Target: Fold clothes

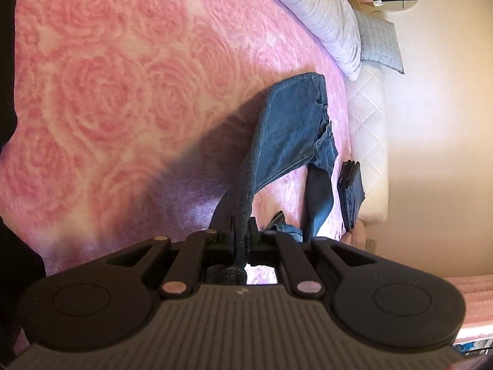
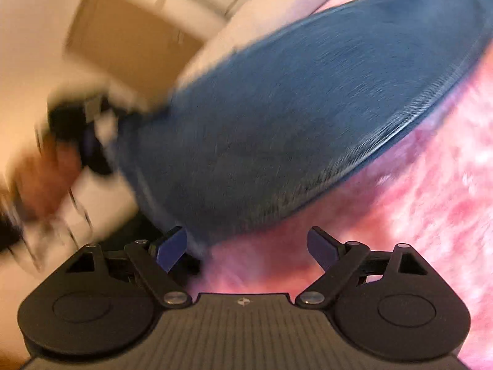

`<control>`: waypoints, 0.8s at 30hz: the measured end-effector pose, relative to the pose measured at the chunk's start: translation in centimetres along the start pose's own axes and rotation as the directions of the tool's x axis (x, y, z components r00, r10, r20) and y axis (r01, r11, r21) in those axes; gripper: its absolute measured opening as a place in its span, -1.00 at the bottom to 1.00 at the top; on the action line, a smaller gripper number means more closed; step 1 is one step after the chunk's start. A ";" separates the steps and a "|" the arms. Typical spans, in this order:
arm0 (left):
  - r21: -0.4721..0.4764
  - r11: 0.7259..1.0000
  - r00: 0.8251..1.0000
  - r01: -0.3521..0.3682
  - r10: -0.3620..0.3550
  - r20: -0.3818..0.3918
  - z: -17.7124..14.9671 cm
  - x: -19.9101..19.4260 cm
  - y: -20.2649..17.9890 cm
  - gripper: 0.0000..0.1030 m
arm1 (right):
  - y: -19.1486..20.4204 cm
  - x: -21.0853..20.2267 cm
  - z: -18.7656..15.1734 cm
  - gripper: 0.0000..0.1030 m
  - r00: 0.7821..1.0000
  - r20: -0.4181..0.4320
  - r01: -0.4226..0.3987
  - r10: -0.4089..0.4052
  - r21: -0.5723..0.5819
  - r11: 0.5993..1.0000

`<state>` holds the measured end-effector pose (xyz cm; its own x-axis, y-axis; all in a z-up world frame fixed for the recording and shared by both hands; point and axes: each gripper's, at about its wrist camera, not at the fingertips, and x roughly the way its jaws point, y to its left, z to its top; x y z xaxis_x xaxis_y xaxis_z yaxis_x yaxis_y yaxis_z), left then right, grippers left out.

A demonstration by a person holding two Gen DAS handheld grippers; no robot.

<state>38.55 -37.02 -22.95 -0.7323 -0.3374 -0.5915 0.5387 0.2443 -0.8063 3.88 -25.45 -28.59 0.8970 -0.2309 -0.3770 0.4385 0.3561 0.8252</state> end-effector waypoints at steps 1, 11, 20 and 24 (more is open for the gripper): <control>0.002 1.000 1.000 -0.001 0.001 0.000 0.0 0.0 0.1 -0.93 | -1.0 -0.1 0.2 0.72 0.998 0.042 -0.039 0.036 0.077 0.996; 0.140 0.948 0.958 -0.286 0.278 0.074 0.1 -1.0 0.0 -0.85 | -1.5 -6.0 0.6 -0.90 0.992 0.123 -0.020 -0.031 0.390 0.921; 0.394 0.668 0.759 -0.631 0.636 0.138 -4.0 1.5 -1.2 -0.61 | 1.2 -11.1 -0.2 0.12 0.944 0.054 0.316 -0.326 0.138 0.939; 0.491 0.652 0.800 -0.578 0.572 0.183 -7.2 3.6 -6.2 -0.51 | 2.0 -15.3 -0.3 0.41 0.878 0.070 0.472 -0.473 0.037 0.881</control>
<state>29.60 -33.24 -20.15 -0.2018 -0.2963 -0.9335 0.9789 -0.0918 -0.1825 -8.95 -20.96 -21.25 0.5762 -0.4347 -0.6921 0.8073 0.1709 0.5648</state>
